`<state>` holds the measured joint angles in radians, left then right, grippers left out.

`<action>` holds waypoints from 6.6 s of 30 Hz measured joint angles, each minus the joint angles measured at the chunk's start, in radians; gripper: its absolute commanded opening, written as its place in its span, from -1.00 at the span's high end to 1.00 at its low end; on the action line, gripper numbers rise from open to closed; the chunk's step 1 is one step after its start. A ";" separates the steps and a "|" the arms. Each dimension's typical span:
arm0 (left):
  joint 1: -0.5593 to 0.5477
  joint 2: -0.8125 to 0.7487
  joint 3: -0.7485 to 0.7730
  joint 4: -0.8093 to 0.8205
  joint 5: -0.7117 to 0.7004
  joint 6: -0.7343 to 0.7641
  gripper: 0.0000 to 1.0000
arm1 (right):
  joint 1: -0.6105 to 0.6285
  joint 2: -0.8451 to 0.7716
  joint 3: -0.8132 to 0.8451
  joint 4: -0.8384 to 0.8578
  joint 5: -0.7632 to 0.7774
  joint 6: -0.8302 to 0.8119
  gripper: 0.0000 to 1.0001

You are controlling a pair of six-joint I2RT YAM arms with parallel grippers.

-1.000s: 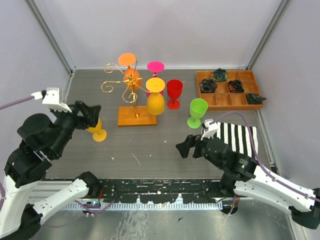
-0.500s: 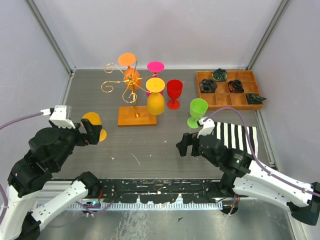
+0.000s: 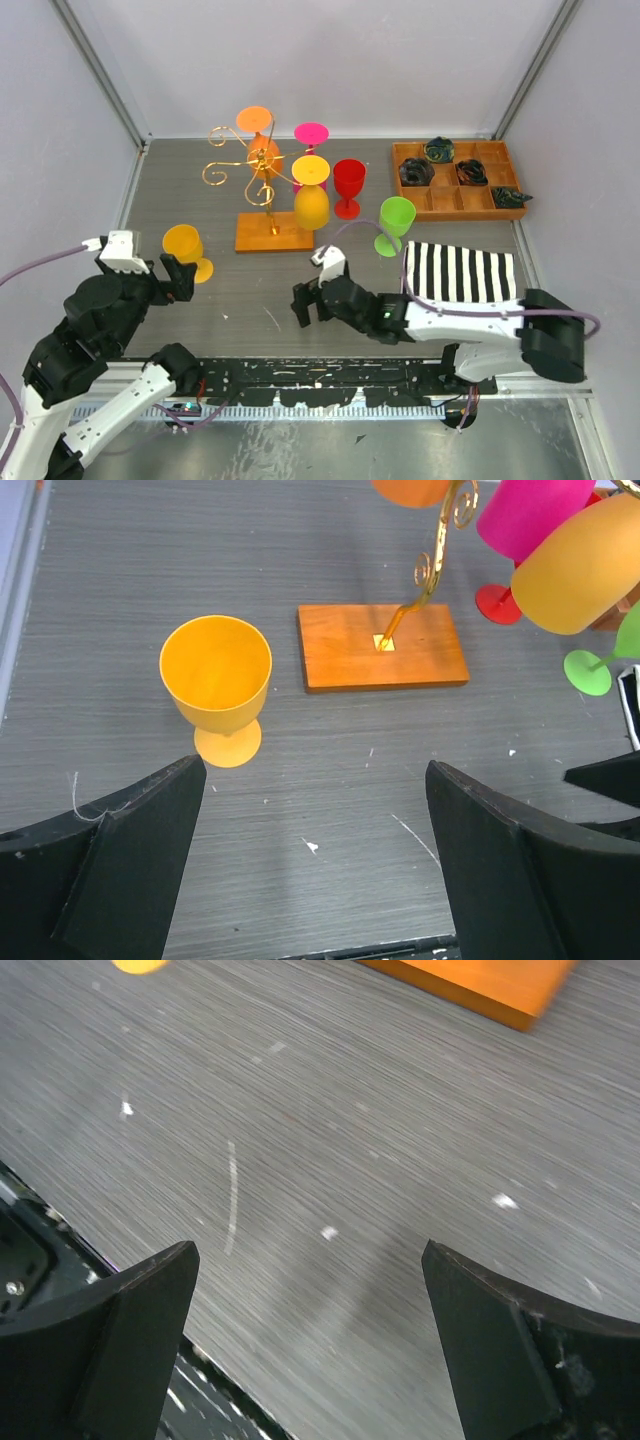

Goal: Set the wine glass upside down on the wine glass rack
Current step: Pick up the wine glass at the center of the board, then turn the wine glass upside down at the wine rack.

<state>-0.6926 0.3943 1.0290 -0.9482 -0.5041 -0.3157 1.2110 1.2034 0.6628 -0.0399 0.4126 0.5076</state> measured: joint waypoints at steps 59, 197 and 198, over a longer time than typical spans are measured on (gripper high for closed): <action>0.070 -0.063 -0.100 0.001 0.036 0.033 -0.96 | -0.037 1.420 0.981 1.081 -0.240 -0.446 -0.67; -0.537 0.571 -0.349 1.291 0.247 -0.536 -0.06 | 0.325 -0.655 -0.373 0.850 0.362 -0.951 0.99; -0.540 0.571 -0.349 1.295 0.247 -0.539 -0.05 | 0.325 -0.655 -0.366 0.865 0.364 -0.953 0.99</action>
<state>-1.2327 0.9649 0.6804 0.3470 -0.2573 -0.8543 1.5360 0.5484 0.2966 0.8249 0.7765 -0.4450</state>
